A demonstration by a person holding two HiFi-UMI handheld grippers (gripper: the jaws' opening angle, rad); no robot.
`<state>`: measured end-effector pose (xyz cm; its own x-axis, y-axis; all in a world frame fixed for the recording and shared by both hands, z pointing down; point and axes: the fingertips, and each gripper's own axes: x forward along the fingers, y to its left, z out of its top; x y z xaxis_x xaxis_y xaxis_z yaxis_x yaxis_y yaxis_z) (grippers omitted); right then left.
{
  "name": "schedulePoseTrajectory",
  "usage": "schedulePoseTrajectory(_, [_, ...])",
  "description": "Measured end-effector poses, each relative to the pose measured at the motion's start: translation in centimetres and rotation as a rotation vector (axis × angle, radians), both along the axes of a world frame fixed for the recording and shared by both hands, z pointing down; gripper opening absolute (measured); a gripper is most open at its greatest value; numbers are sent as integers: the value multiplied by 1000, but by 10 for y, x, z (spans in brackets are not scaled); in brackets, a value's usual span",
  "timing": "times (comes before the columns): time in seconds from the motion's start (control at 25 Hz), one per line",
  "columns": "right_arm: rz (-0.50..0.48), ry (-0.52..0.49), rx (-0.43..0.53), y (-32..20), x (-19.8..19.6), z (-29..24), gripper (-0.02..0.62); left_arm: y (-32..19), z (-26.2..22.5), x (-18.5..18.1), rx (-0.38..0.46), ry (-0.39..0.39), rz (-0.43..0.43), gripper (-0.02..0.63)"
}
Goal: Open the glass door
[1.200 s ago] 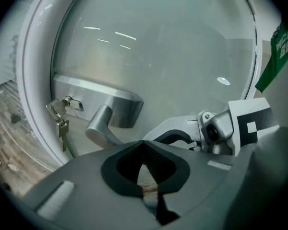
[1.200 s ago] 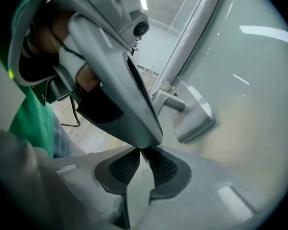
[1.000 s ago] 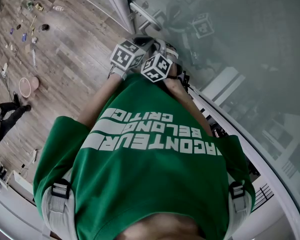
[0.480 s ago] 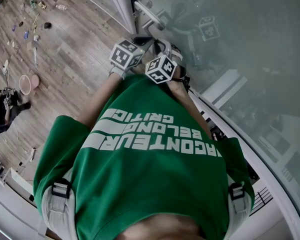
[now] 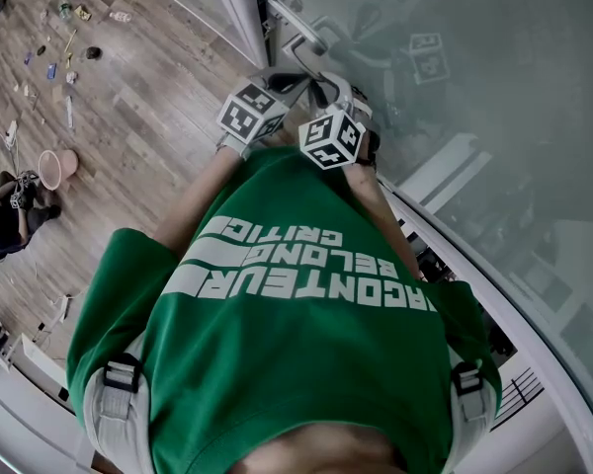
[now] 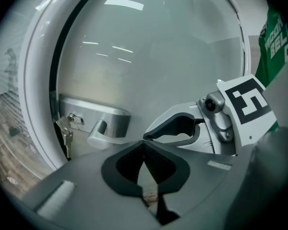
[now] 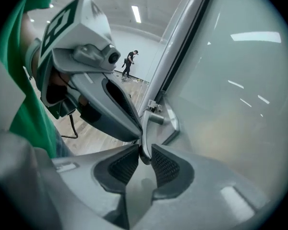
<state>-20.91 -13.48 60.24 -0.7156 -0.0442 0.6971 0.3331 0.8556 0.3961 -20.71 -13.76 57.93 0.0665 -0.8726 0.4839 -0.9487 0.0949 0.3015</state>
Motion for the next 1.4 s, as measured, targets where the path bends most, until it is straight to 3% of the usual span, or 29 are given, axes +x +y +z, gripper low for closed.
schedulePoseTrajectory(0.56, [-16, 12, -27, -11, -10, -11, 70, 15, -15, -15, 13, -22, -56, 14])
schedulePoseTrajectory(1.4, [89, 35, -106, -71, -39, -4, 69, 32, -8, -4, 5, -26, -63, 14])
